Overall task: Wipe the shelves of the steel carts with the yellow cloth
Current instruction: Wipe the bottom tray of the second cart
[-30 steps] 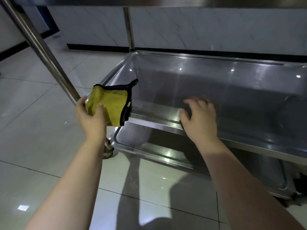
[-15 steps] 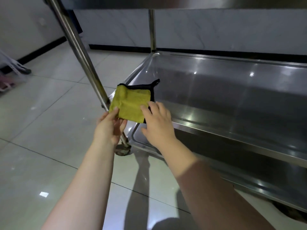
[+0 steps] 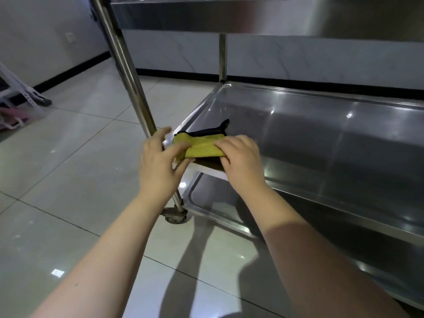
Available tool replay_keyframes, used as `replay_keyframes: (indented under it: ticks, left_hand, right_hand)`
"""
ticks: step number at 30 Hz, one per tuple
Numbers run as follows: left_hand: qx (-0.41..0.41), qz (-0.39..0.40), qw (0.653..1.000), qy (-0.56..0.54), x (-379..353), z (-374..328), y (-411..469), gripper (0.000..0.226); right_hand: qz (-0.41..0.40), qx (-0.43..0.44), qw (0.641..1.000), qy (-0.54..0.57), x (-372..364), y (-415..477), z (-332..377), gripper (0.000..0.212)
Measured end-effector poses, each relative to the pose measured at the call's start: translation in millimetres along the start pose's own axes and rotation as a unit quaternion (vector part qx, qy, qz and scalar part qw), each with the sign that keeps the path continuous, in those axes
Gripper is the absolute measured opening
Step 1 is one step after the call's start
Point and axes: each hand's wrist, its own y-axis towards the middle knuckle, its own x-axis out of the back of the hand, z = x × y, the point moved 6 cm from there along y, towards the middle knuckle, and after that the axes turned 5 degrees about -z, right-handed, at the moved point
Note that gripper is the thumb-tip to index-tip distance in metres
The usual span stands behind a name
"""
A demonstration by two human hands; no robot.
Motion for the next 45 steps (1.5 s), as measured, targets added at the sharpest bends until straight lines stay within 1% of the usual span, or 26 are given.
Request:
replay_keyframes:
  ticks: [2, 3, 7, 10, 13, 15, 16, 18, 20, 22, 25, 28, 30, 33, 34, 36, 38, 40, 42, 43, 45]
  left_hand:
    - [-0.058, 0.001, 0.998, -0.038, 0.4, -22.8, 13.3, 0.026]
    - [-0.073, 0.000, 0.995, -0.067, 1.4, -35.7, 18.7, 0.025]
    - [-0.075, -0.032, 0.972, -0.219, 7.5, -87.3, 26.8, 0.030]
    - [-0.120, -0.055, 0.952, -0.278, 7.8, -123.8, 15.0, 0.031]
    - [-0.167, -0.036, 0.927, -0.335, -1.5, -158.7, -9.3, 0.033]
    - [-0.189, -0.004, 0.913, -0.360, -13.3, -180.8, -30.4, 0.032]
    - [-0.192, 0.019, 0.909, -0.370, -21.0, -190.9, -41.3, 0.033]
    - [-0.178, 0.075, 0.905, -0.379, -39.0, -208.7, -62.5, 0.034]
    - [-0.153, 0.120, 0.905, -0.378, -56.8, -222.7, -81.5, 0.034]
    - [-0.131, 0.155, 0.903, -0.379, -75.2, -231.9, -98.7, 0.036]
    - [-0.098, 0.226, 0.887, -0.389, -105.5, -238.5, -122.6, 0.033]
    - [-0.090, 0.303, 0.864, -0.391, -134.8, -246.2, -147.7, 0.027]
    - [-0.078, 0.355, 0.846, -0.390, -154.6, -251.2, -167.8, 0.027]
    - [-0.060, 0.450, 0.814, -0.362, -181.5, -258.5, -205.6, 0.030]
    - [-0.052, 0.479, 0.802, -0.353, -188.7, -261.9, -217.6, 0.031]
    - [-0.036, 0.522, 0.779, -0.346, -201.9, -272.8, -235.8, 0.030]
    - [-0.015, 0.543, 0.768, -0.340, -217.9, -289.9, -243.0, 0.027]
    - [0.013, 0.530, 0.773, -0.349, -239.8, -312.3, -240.2, 0.024]
    - [0.036, 0.494, 0.788, -0.366, -268.4, -339.8, -232.0, 0.019]
    - [0.038, 0.475, 0.801, -0.362, -285.4, -354.0, -227.9, 0.019]
    - [0.050, 0.447, 0.829, -0.333, -325.4, -373.2, -223.5, 0.028]
  right_hand:
    - [-0.029, -0.006, 0.999, 0.021, 25.9, 1.9, -8.4, 0.037]
    - [-0.036, -0.013, 0.999, 0.034, 38.8, 1.1, -11.2, 0.038]
    - [-0.060, -0.042, 0.995, 0.069, 97.7, -11.5, -18.8, 0.042]
    - [-0.085, -0.017, 0.994, 0.067, 145.3, -34.1, -22.9, 0.042]
    - [-0.105, 0.037, 0.993, 0.032, 183.7, -72.3, -31.7, 0.039]
    - [-0.077, 0.050, 0.996, 0.023, 198.6, -102.1, -45.6, 0.038]
    - [-0.054, 0.035, 0.998, 0.026, 202.2, -117.1, -55.5, 0.039]
    - [-0.025, -0.021, 0.999, 0.026, 205.4, -149.0, -75.2, 0.041]
    - [-0.032, -0.074, 0.996, 0.024, 207.7, -179.6, -90.8, 0.036]
    - [-0.046, -0.108, 0.993, 0.017, 208.9, -205.4, -104.5, 0.035]
    - [-0.038, -0.136, 0.990, -0.004, 207.0, -236.6, -122.9, 0.033]
    - [0.000, -0.193, 0.981, -0.009, 200.0, -268.4, -142.4, 0.030]
    - [0.049, -0.265, 0.963, 0.010, 194.1, -292.5, -158.8, 0.030]
    - [0.150, -0.375, 0.914, 0.043, 185.8, -330.3, -185.8, 0.035]
    - [0.162, -0.395, 0.902, 0.056, 185.5, -340.9, -193.4, 0.038]
    - [0.157, -0.418, 0.891, 0.079, 189.4, -357.3, -205.7, 0.041]
    - [0.132, -0.441, 0.883, 0.087, 198.2, -369.2, -220.3, 0.040]
    - [0.100, -0.458, 0.881, 0.066, 209.6, -374.8, -244.9, 0.036]
    - [0.068, -0.465, 0.882, 0.031, 219.5, -371.6, -280.2, 0.033]
    - [0.050, -0.464, 0.884, 0.011, 222.5, -366.6, -299.9, 0.030]
    - [0.025, -0.471, 0.880, -0.049, 219.6, -360.0, -343.7, 0.024]
